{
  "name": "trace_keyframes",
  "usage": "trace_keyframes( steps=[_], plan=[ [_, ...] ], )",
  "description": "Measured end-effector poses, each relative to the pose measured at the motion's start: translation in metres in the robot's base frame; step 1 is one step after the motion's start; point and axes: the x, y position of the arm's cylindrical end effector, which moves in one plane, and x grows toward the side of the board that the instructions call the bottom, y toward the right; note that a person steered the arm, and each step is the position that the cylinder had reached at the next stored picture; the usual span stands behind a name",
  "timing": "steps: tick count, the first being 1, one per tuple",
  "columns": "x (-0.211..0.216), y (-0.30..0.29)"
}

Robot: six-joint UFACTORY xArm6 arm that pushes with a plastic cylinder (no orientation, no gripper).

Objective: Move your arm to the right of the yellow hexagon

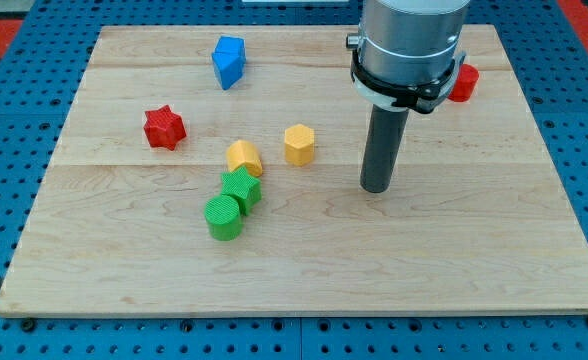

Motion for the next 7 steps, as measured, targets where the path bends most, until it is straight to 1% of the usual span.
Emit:
trace_keyframes(
  steps=[7],
  plan=[
    [-0.0053,-0.0068]
  ],
)
